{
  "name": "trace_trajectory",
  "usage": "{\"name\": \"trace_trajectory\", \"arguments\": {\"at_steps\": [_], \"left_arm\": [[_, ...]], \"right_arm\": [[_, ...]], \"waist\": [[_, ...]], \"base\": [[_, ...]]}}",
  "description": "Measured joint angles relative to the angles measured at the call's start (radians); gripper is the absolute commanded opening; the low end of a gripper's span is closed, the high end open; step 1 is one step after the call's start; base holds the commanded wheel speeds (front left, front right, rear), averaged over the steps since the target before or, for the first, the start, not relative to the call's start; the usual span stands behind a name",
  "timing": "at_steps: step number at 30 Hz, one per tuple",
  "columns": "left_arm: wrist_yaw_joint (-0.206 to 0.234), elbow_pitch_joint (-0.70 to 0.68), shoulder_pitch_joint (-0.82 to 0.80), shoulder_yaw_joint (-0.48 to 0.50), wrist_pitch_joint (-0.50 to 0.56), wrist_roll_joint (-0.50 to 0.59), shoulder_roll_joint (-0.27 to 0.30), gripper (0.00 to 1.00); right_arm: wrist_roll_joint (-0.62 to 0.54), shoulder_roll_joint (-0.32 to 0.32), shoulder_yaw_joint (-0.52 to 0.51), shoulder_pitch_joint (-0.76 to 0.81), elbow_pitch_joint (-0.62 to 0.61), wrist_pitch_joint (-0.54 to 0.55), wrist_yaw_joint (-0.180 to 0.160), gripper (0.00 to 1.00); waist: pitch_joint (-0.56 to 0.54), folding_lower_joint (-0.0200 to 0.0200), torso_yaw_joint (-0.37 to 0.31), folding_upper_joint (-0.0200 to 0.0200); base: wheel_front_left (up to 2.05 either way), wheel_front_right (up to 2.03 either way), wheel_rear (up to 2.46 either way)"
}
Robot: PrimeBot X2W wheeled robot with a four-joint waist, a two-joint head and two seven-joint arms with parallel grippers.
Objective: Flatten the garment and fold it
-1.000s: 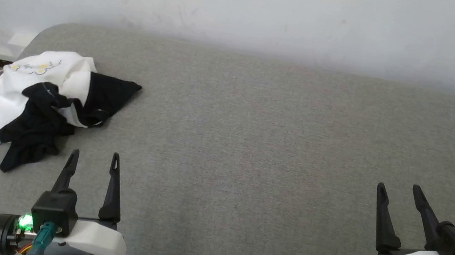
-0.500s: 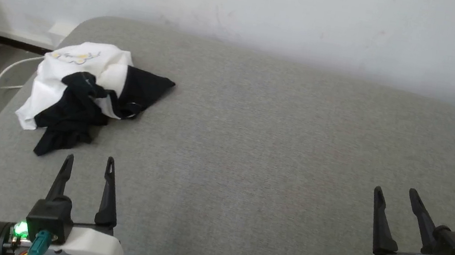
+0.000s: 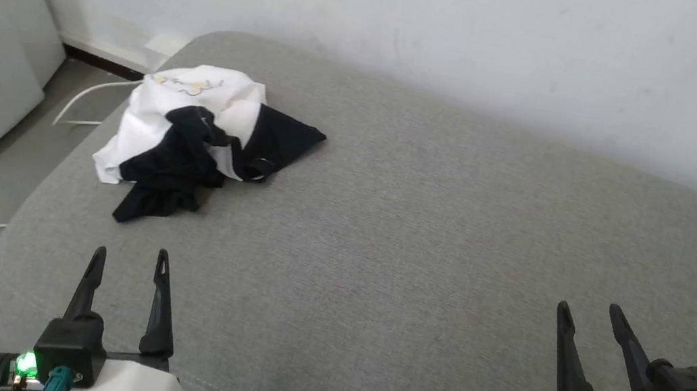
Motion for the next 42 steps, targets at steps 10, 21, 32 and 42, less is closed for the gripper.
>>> {"name": "trace_trajectory", "arguments": {"at_steps": [10,21,32,42], "left_arm": [[0.007,-0.011,0.019,0.007,-0.021,-0.02,0.0,1.0],[-0.047,-0.046,-0.043,0.038,-0.004,-0.139,0.026,1.0],[-0.108,-0.088,-0.464,0.077,0.277,-0.178,0.215,1.0],[-0.163,0.235,-0.787,0.115,0.513,-0.292,0.31,1.0]], "right_arm": [[0.022,0.0,0.003,0.006,0.015,-0.02,0.0,1.0],[0.033,0.0,-0.025,0.021,0.028,-0.044,0.0,1.0],[0.042,0.001,-0.063,0.023,0.032,-0.061,0.0,1.0],[0.016,0.002,-0.067,0.008,0.027,-0.061,0.0,1.0]], "waist": [[-0.012,0.0,0.06,0.0],[0.001,0.0,0.092,0.0],[0.044,0.0001,0.118,0.0],[0.101,0.0002,0.081,0.0]], "base": [[0.0,0.0,0.0],[0.0,0.0,0.0],[0.0,0.0,0.0],[0.0,0.0,0.0]]}}
